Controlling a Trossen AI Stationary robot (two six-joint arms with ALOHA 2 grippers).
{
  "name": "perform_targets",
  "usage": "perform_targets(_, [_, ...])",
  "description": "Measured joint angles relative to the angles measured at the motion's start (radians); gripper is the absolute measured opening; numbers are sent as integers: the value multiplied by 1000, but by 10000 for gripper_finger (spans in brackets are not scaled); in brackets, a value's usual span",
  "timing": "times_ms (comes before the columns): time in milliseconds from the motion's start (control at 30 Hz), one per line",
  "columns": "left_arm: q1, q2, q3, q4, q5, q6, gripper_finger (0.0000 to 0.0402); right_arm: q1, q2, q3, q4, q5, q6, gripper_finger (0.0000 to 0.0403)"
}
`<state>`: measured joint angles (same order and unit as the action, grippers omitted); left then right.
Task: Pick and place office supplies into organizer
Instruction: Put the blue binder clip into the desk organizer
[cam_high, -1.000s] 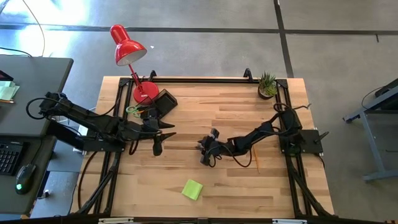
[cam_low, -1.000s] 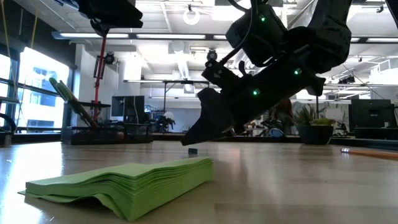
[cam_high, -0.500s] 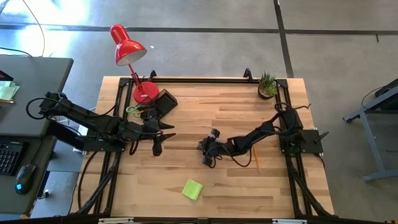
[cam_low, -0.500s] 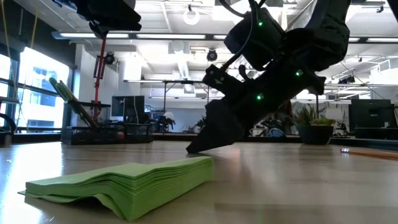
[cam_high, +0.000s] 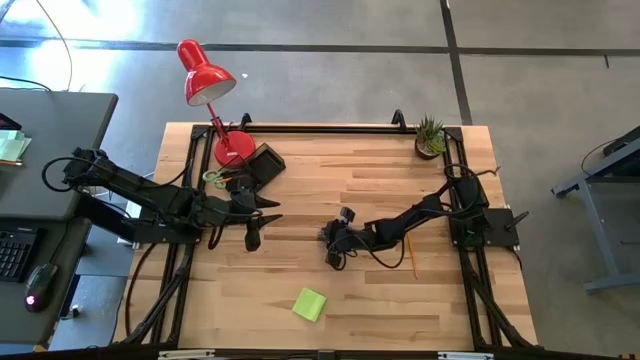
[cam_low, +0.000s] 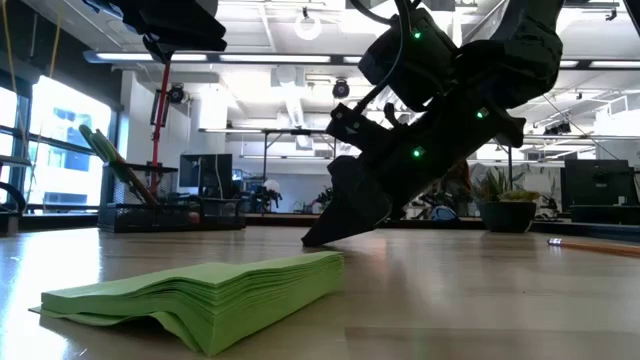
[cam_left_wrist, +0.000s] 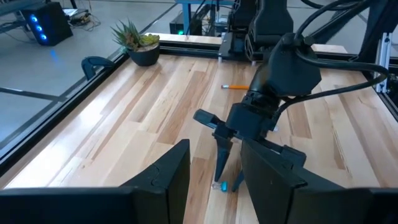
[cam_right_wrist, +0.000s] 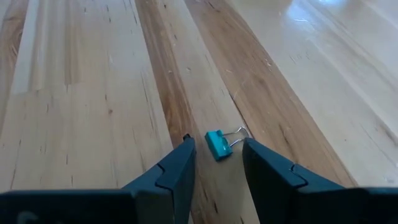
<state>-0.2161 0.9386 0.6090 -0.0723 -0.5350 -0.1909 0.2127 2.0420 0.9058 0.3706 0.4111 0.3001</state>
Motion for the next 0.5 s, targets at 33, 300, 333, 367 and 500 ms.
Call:
perform_targets(33, [0,0,0,0,0,0,129,-2,0,-1,6,9,8,129])
perform_targets(300, [0,0,0,0,0,0,129,-32,2,-5,58,-53,-12,127])
perform_targets(333, [0,0,0,0,0,0,129,-33,3,-5,60,-55,-15,124])
perform_targets(367, [0,0,0,0,0,0,129,-33,3,-5,61,-55,-19,121])
perform_targets(500, [0,0,0,0,0,0,129,-33,3,-4,61,-63,-46,99])
